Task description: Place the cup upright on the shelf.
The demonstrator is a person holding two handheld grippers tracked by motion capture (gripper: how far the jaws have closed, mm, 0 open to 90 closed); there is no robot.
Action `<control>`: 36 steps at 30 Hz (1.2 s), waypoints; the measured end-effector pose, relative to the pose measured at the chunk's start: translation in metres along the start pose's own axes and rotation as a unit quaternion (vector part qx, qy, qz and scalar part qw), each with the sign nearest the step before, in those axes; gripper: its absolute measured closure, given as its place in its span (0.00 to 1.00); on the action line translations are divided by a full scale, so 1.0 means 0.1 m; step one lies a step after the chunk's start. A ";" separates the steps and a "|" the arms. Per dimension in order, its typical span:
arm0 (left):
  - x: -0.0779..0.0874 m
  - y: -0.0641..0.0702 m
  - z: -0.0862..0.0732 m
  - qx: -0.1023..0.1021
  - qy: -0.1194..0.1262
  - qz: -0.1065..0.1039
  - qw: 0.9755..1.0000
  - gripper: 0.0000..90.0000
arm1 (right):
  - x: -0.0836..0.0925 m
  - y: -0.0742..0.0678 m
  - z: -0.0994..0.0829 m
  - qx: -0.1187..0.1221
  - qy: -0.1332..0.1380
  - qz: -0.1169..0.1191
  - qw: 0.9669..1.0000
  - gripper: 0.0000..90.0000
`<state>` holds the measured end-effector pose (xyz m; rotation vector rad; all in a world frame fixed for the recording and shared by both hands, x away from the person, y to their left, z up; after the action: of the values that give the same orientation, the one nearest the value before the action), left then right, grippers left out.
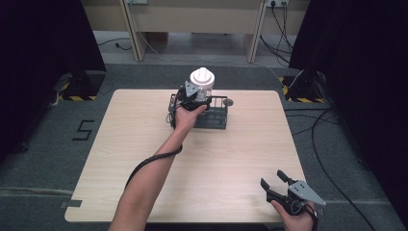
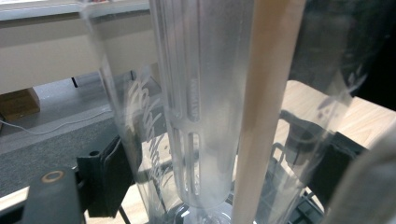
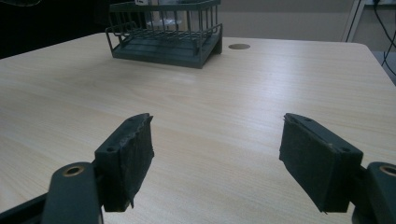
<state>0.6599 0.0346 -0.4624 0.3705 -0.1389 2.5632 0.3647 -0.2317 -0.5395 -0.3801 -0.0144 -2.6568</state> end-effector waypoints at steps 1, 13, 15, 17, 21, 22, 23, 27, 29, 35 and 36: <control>0.00 0.00 -0.01 0.000 -0.001 0.000 1.000 0.20 | 0.00 0.00 0.00 0.000 0.000 0.000 1.000 0.29; -0.04 -0.02 -0.15 0.015 -0.015 0.002 1.000 0.19 | 0.00 0.00 0.00 0.004 0.000 -0.001 1.000 0.29; -0.04 -0.02 -0.16 0.016 -0.013 0.001 1.000 0.19 | 0.00 0.00 0.00 0.005 0.000 -0.001 1.000 0.29; -0.03 -0.02 -0.16 0.017 -0.015 0.001 1.000 0.19 | 0.00 0.00 0.00 0.005 0.000 -0.002 1.000 0.29; -0.02 -0.03 -0.17 0.021 -0.015 -0.002 1.000 0.19 | 0.00 0.00 0.00 0.006 0.000 -0.002 1.000 0.29; -0.02 -0.03 -0.17 0.019 -0.016 -0.002 1.000 0.19 | 0.00 0.00 0.00 0.006 -0.001 -0.002 1.000 0.29; -0.02 -0.02 -0.18 0.019 -0.015 -0.003 1.000 0.19 | 0.00 0.00 0.00 0.005 -0.001 -0.002 1.000 0.29; -0.02 -0.03 -0.20 0.019 -0.013 -0.002 1.000 0.17 | 0.00 0.00 0.00 0.006 -0.001 -0.001 1.000 0.29; -0.01 -0.02 -0.20 0.011 -0.010 -0.002 1.000 0.16 | 0.00 0.00 0.00 0.006 -0.001 -0.002 1.000 0.29; 0.05 -0.01 -0.18 0.007 -0.009 0.002 1.000 0.16 | 0.00 0.00 0.00 0.005 0.001 -0.001 1.000 0.29; 0.07 0.00 -0.18 0.005 -0.011 0.001 1.000 0.16 | 0.00 0.00 0.00 0.004 0.002 -0.002 1.000 0.29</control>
<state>0.6506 0.0410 -0.4773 0.4015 -0.1342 2.5640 0.3648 -0.2318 -0.5392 -0.3737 -0.0242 -2.6600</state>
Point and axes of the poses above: each handheld gripper's, and its own axes: x roughly backward along the jaws, z roughly out of its top, y roughly to its right, the point moved 9 cm from there along -x, roughly forward along the jaws, and after that the axes turned 1 degree about -z, right-handed, at the moved point
